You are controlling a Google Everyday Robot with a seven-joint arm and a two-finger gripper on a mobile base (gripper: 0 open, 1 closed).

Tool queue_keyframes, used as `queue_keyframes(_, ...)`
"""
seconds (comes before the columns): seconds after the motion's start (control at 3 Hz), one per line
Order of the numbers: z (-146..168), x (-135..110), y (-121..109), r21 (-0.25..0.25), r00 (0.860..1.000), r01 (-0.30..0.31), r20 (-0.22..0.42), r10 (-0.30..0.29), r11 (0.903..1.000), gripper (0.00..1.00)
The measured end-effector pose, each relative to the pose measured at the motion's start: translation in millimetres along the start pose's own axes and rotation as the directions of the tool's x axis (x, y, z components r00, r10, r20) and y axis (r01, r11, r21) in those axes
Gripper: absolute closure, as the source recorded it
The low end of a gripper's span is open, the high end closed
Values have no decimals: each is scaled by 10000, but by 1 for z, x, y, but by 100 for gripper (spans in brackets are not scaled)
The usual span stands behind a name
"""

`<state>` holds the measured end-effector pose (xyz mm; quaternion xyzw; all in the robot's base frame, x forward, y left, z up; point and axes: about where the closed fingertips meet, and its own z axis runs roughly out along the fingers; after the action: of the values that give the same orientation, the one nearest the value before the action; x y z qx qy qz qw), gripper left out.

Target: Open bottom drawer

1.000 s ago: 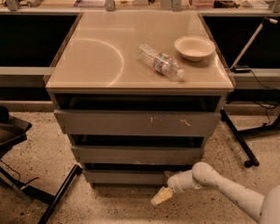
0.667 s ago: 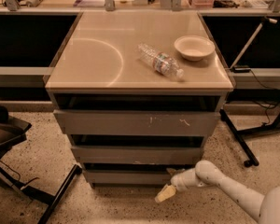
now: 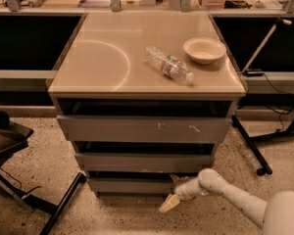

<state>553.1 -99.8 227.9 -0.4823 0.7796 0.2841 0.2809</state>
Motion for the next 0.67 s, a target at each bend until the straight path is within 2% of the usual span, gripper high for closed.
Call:
queue_keyframes(0.33,15,-15,-10,1182,9866,1508,448,-1570,9815,0)
queue_keyframes(0.67,13,-27,-29,1986,9813,1696,559,-1839,9653,0)
